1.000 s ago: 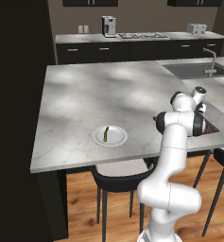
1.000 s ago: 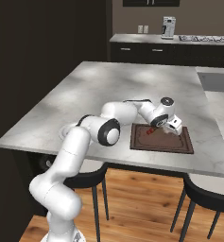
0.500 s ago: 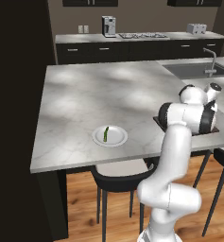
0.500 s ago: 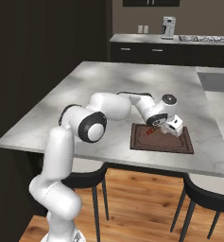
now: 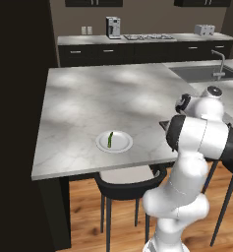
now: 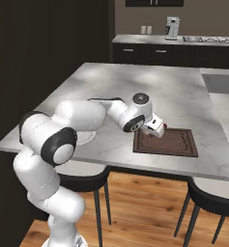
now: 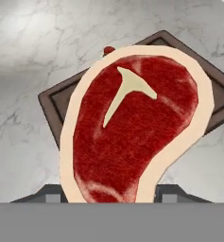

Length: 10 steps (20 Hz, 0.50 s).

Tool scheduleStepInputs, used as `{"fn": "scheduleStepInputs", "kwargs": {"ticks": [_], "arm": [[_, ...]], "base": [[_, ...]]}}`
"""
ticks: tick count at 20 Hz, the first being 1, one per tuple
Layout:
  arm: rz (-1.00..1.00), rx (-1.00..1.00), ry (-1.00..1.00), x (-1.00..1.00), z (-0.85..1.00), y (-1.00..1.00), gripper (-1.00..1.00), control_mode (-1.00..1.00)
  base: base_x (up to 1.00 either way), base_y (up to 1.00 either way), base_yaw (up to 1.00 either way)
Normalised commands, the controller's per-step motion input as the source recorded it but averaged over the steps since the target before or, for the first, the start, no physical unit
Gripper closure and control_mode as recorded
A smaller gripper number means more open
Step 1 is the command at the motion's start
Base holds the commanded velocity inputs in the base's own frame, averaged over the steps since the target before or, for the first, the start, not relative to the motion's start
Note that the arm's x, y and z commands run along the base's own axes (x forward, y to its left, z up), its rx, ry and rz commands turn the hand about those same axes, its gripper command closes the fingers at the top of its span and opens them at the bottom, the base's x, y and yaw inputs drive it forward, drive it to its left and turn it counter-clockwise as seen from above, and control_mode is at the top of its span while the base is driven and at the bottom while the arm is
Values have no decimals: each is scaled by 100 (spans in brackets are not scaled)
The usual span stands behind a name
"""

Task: Create a steak meal by picking up the steak and asparagus from the tray and placing them on the plate. Leave the kebabs on the tray.

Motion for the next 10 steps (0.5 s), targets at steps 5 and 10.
{"fn": "scheduleStepInputs", "kwargs": {"ticks": [5,10], "arm": [[2,-7,0,-45,49,100,100,-100],[7,-1,0,-29,26,98,100,-100]], "base": [[0,0,0],[0,0,0]]}}
